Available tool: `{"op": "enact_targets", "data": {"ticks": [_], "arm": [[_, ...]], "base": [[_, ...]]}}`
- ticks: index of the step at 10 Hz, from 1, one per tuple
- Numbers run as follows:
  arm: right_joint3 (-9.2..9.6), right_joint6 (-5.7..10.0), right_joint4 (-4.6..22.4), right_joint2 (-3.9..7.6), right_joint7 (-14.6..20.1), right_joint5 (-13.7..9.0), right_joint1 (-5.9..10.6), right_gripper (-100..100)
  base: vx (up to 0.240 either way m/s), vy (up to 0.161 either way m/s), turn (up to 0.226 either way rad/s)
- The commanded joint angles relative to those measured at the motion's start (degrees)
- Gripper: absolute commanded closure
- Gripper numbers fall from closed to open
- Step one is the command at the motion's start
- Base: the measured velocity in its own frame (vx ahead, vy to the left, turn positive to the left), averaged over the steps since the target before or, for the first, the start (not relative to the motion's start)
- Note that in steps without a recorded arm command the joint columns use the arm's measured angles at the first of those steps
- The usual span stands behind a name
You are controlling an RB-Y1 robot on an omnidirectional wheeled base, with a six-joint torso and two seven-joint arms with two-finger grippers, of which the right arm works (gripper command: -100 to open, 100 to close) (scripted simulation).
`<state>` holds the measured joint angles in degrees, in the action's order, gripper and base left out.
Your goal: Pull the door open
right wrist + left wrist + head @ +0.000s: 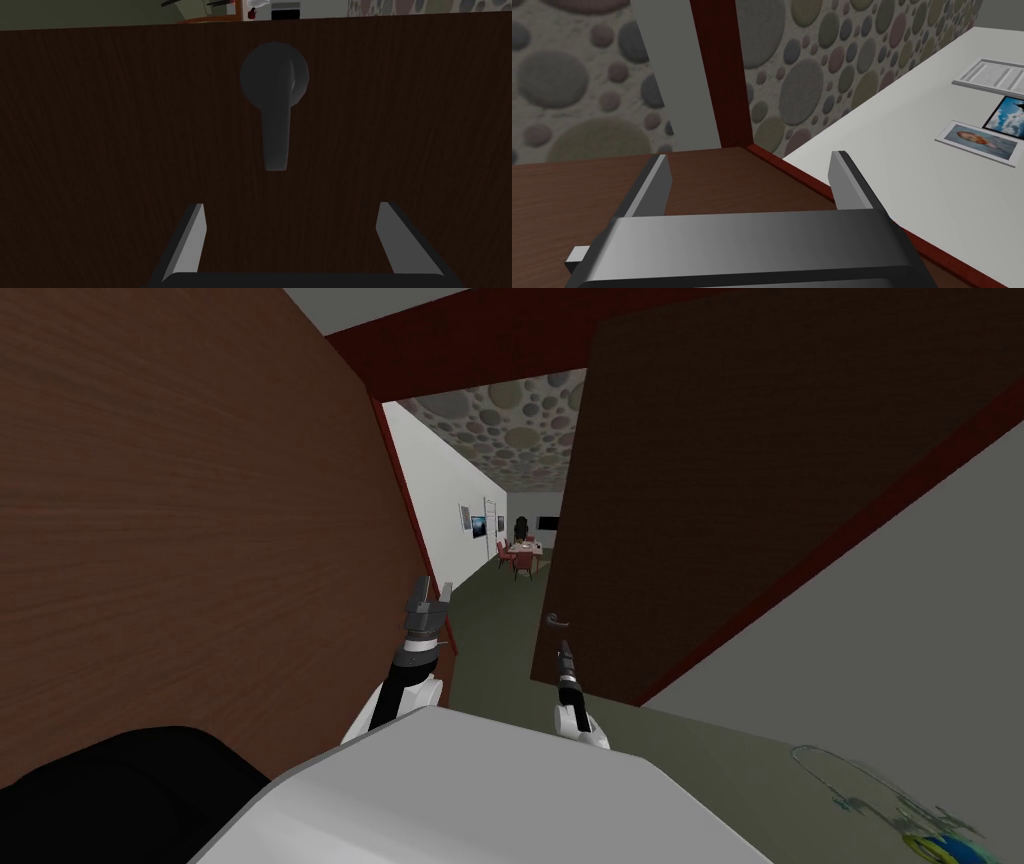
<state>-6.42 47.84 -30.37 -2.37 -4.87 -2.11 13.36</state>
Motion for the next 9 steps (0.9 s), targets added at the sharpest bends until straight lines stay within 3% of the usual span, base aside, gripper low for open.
{"op": "enact_targets", "data": {"ticks": [1,2,3,4,6,8,9], "arm": [[-0.33,-0.02,0.1,1.78,0.4,-0.2,-0.06,-100],[-0.33,-0.02,0.1,1.78,0.4,-0.2,-0.06,-100],[-0.77,-0.14,0.2,3.49,1.0,-0.5,-0.16,-100],[-1.04,-0.21,0.3,4.27,1.3,-0.6,-0.22,-100],[-1.04,-0.21,0.3,4.27,1.3,-0.6,-0.22,-100],[-2.5,-0.24,0.7,6.63,3.1,-1.7,-0.44,-100],[-2.71,-0.19,0.8,6.82,3.3,-1.9,-0.45,-100]], "base": [[-0.02,-0.035,0.189],[-0.028,-0.054,0.085],[-0.044,-0.046,0.206],[-0.046,-0.04,0.181],[-0.021,-0.018,0.012],[0.029,0.005,0.243],[0.144,0.024,0.088]]}}
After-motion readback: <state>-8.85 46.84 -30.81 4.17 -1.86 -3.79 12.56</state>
